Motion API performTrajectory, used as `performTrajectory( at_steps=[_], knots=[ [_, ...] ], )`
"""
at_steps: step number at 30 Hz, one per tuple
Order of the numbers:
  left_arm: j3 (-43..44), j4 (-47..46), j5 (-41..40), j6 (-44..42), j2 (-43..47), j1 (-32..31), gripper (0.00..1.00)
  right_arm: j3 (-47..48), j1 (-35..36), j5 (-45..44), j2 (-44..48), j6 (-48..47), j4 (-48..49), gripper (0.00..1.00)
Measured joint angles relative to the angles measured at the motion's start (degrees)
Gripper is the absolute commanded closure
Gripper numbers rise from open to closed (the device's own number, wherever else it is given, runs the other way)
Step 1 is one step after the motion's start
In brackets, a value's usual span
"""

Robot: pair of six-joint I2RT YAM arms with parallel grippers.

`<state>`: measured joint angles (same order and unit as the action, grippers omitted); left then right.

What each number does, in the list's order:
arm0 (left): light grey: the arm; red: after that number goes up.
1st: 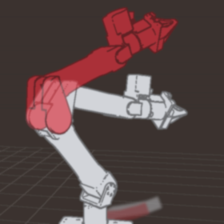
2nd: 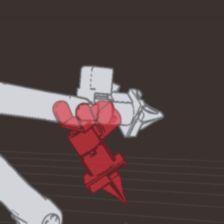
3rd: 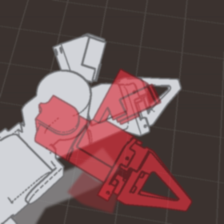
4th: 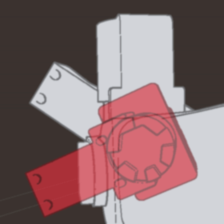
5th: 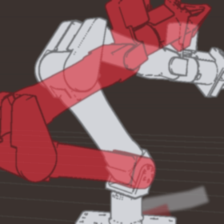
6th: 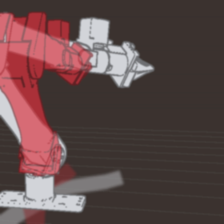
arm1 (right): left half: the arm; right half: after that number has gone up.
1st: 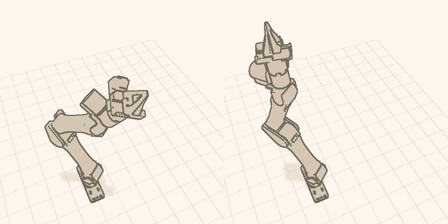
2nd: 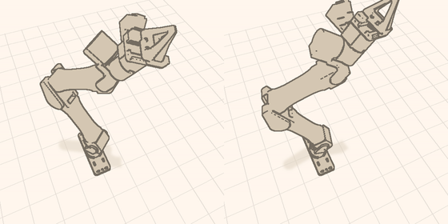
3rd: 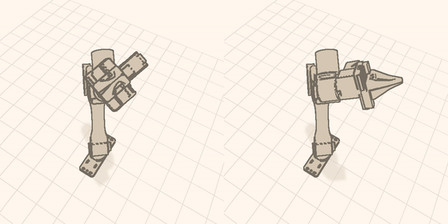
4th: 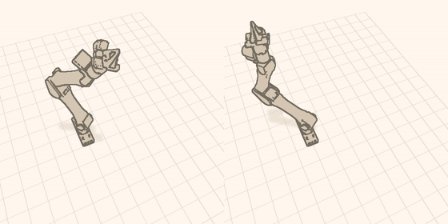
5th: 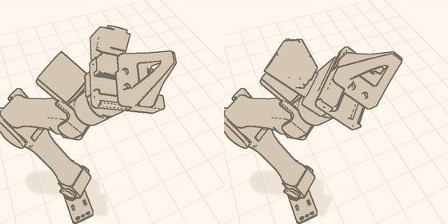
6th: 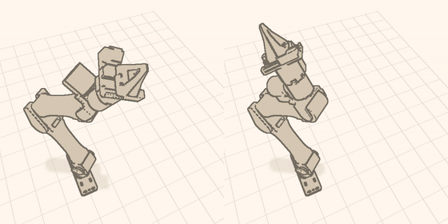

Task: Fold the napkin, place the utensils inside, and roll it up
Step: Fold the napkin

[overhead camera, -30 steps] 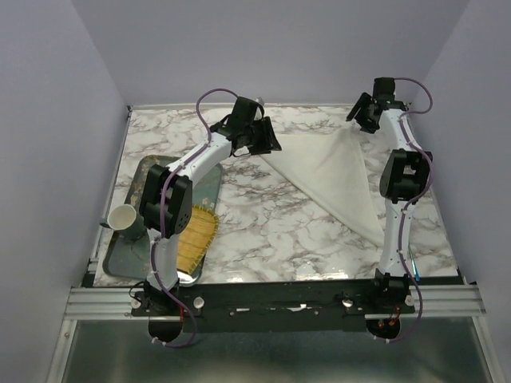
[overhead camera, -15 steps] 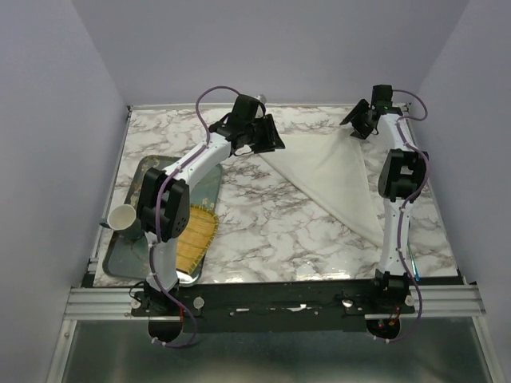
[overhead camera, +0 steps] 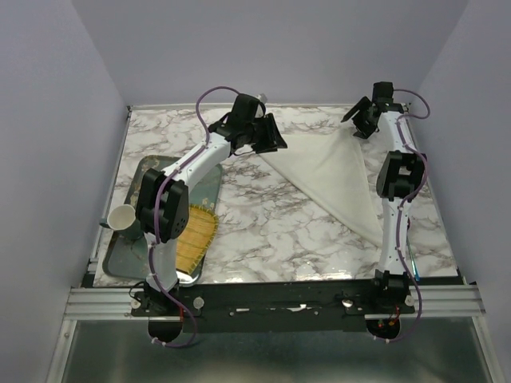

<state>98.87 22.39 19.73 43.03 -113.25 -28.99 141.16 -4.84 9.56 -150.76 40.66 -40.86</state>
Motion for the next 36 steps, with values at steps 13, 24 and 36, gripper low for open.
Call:
performTrajectory(
  at_steps=[13, 24, 36],
  knots=[
    [0.00, -1.81, 3.61, 1.36, 1.09, 0.90, 0.50, 2.64, 0.66, -1.14, -2.19, 1.92, -3.13, 0.40],
    [-1.31, -3.65, 4.52, 2.08, 5.14, 2.80, 0.50, 3.63, 0.76, -1.22, -2.62, 2.47, -4.76, 0.64],
    [-2.29, -4.44, 4.57, 2.08, 6.01, 3.13, 0.50, -2.49, 1.18, -3.80, 0.31, -0.26, -1.84, 0.80]
  ],
)
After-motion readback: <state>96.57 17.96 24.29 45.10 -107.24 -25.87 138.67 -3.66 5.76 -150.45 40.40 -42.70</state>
